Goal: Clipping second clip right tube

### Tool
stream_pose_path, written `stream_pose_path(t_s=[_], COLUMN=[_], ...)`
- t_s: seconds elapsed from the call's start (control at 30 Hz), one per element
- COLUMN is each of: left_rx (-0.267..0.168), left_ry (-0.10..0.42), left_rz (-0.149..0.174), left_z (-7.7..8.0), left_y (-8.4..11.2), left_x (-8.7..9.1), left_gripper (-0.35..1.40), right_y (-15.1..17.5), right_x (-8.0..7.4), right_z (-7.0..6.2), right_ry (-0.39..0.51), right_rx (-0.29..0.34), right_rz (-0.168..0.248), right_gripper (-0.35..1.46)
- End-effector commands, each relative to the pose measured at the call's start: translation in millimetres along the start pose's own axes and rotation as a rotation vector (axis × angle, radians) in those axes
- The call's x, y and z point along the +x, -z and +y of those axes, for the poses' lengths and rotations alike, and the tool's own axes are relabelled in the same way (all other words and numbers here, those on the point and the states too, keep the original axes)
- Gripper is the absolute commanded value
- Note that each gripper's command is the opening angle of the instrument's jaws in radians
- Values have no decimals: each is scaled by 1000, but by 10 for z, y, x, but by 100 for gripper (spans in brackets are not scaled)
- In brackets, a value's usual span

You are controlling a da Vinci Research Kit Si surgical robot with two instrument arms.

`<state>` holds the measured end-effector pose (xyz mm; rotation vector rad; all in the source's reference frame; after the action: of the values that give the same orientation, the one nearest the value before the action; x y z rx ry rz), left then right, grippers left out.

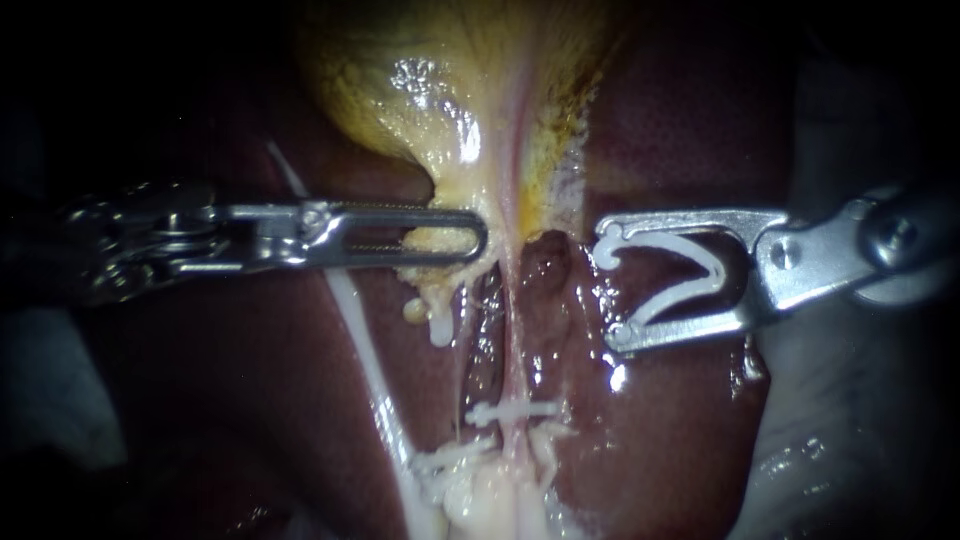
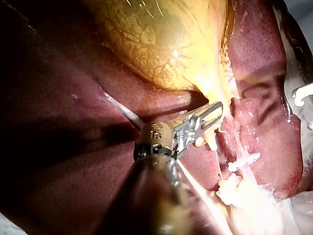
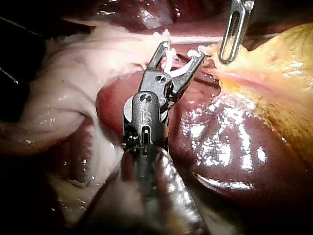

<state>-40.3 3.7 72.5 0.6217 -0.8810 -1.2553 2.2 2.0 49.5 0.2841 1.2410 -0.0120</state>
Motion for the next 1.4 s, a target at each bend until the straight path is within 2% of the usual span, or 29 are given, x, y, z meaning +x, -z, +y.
stream_pose_path(t_s=[0.03,0.3,0.6,0.87,1.0,1.07,1.17,1.4], left_rx=[2,6,2,5,5,5,5,3], left_ry=[1,10,35,42,42,42,43,44], left_rz=[1,3,-25,-36,-36,-36,-37,-39], left_z=[-2,-15,-30,-38,-38,-38,-39,-43], left_y=[3,32,71,76,77,77,77,78], left_x=[1,-4,-20,-20,-20,-20,-19,-17], left_gripper=[-35,-35,-35,-35,-35,-35,-35,-35], right_y=[0,0,0,-1,-4,-8,-20,-47], right_x=[0,0,0,0,-2,-5,-17,-52], right_z=[0,0,0,0,-1,-3,-7,-10], right_ry=[0,0,0,0,-4,-12,-44,-131], right_rx=[0,0,0,-2,5,13,20,17], right_rz=[0,0,0,2,-14,-33,-65,-91], right_gripper=[50,50,50,50,50,49,49,49])
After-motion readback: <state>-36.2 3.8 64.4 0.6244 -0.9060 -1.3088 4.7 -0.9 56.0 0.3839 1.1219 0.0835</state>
